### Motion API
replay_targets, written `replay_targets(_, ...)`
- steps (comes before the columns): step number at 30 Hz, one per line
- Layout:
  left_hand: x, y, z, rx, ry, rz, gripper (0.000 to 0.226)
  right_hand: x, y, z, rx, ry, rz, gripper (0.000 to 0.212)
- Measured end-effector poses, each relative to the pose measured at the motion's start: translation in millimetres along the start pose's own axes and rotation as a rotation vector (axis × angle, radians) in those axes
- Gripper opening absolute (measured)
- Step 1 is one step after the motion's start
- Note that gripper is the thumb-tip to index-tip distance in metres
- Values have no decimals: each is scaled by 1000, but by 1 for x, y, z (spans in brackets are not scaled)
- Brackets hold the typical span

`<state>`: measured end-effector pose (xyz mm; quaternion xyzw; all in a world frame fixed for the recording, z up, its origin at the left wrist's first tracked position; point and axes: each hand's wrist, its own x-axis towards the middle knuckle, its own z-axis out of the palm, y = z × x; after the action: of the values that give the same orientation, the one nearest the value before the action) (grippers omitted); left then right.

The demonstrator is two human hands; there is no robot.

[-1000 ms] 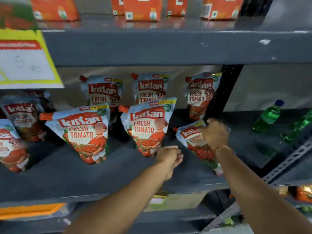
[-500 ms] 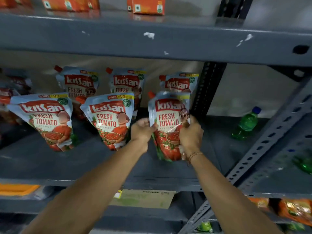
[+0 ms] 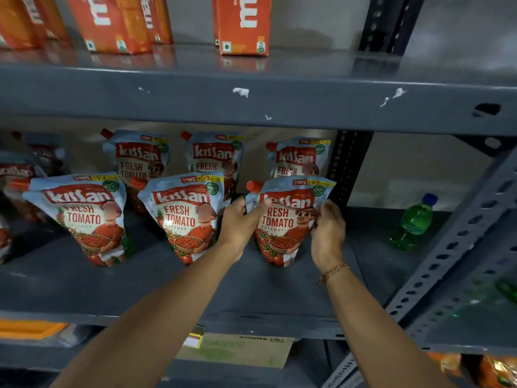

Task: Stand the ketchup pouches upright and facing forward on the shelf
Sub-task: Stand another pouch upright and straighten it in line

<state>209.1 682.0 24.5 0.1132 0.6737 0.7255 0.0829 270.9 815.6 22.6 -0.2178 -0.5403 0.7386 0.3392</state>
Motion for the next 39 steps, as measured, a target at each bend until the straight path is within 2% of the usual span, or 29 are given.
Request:
replay_targets(3, 6, 1, 5, -72, 16, -17, 39, 6, -1, 6, -64, 100, 36, 33)
replay_targets(9, 6, 1, 23, -180, -35, -41, 18, 9, -2, -3, -113, 224, 12, 35)
replay_targets(15, 7, 0, 37, -250, -57, -49, 16, 9, -7, -16, -129, 249, -17, 33)
replay_targets(28, 1, 0, 33, -197, -42, -1, 12, -9, -3, -14, -189, 272, -46, 26)
replay_targets(31, -4, 3, 24, -107, -75, 40, 6, -19, 1, -10, -300, 315, -143, 35)
replay_targets(32, -6, 1, 22, -21, -62, 84, 13, -26, 3, -10, -399, 336, -195, 45)
replay_targets(34, -15, -9, 7, 177, 93, 219, 22, -48, 16, 1, -660, 283, -412, 61)
replay_targets(36, -28, -19, -12, 284, 319, 418, 22, -73, 34, 14, -864, 86, -677, 62)
replay_targets(37, -34, -24, -21, 300, 404, 494, 25, -82, 40, 21, -905, -54, -754, 57)
replay_targets(39, -37, -31, -49, 364, 554, 595, 28, -96, 52, 42, -846, -356, -720, 47)
